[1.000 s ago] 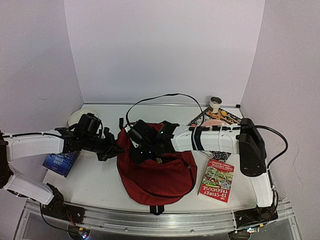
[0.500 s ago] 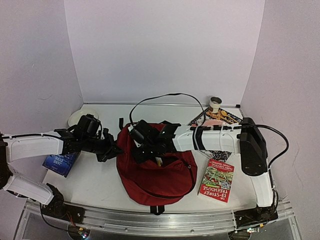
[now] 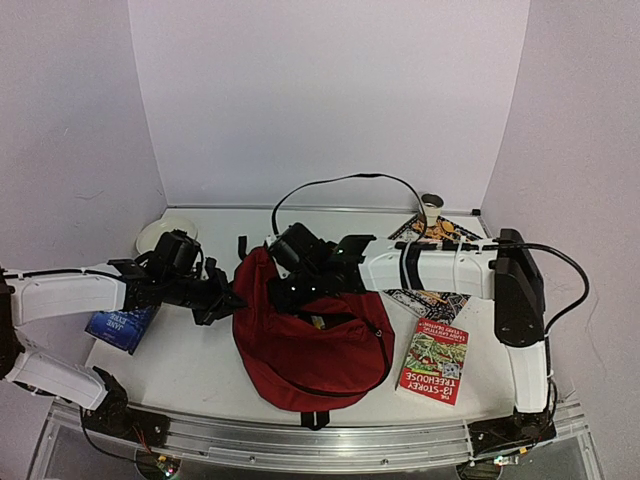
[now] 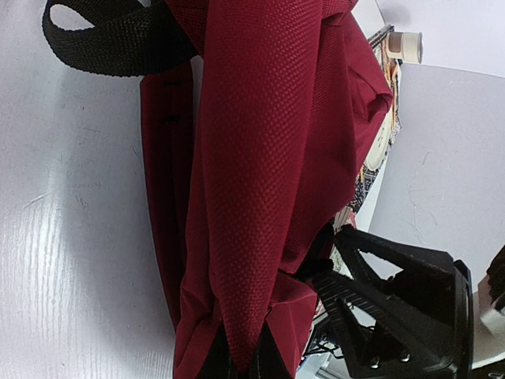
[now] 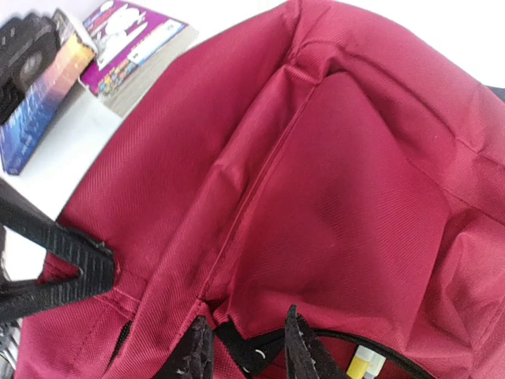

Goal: Pack the student bag
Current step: Zip the lower front pocket of the student bag.

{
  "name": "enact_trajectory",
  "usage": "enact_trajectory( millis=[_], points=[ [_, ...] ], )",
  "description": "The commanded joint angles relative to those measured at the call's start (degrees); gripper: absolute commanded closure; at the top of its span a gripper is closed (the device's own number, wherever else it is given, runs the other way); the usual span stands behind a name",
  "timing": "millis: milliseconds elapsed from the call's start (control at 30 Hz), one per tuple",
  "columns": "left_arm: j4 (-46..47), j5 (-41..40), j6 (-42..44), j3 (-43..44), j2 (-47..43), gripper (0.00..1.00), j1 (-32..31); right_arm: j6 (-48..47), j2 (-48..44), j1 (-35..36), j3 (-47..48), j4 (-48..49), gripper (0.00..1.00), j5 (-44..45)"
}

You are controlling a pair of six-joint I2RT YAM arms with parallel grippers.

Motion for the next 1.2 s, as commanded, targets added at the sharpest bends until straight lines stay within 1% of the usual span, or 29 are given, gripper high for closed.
enact_trajectory(
  millis=[0, 333, 433, 500, 567, 733, 967, 1167],
  points=[
    [2.83, 0.88, -0.36, -0.09, -2.64, 1.00, -0.36, 1.49, -2.77, -0.37, -1.16, 0.17, 0.69, -0.49],
    [2.78, 0.78, -0.70, -0.57, -3.39, 1.00, -0.36, 1.51, -2.16, -0.37, -1.98, 0.17, 0.79, -1.18],
    [2.77, 0.45, -0.68, -0.83, -3.48, 1.00, -0.38, 1.34, -2.79, -0.37, -2.44, 0.17, 0.87, -1.00],
    [2.73, -0.05, -0.51, -1.19, -3.47, 1.00, -0.32, 1.17, -3.62, -0.42, -2.87, 0.17, 0.95, -0.72],
    [2.43, -1.29, -0.14, -1.50, -3.47, 1.00, -0.31, 1.02, -4.53, -0.43, -3.51, 0.17, 1.00, -0.18],
    [-0.50, -5.36, 2.30, -2.65, -2.55, 1.00, 0.57, 1.00, -7.65, -0.65, -6.86, 0.20, 1.00, 2.76],
    [-1.37, -6.55, 5.30, -7.11, -1.23, 1.00, 6.19, 1.57, -10.37, -1.48, -12.16, 0.37, 1.00, 6.88],
    [-1.78, -7.70, 8.45, -8.75, 1.77, 1.00, 10.35, 2.31, -11.93, -2.86, -17.01, 1.51, 1.00, 9.46]
  ],
)
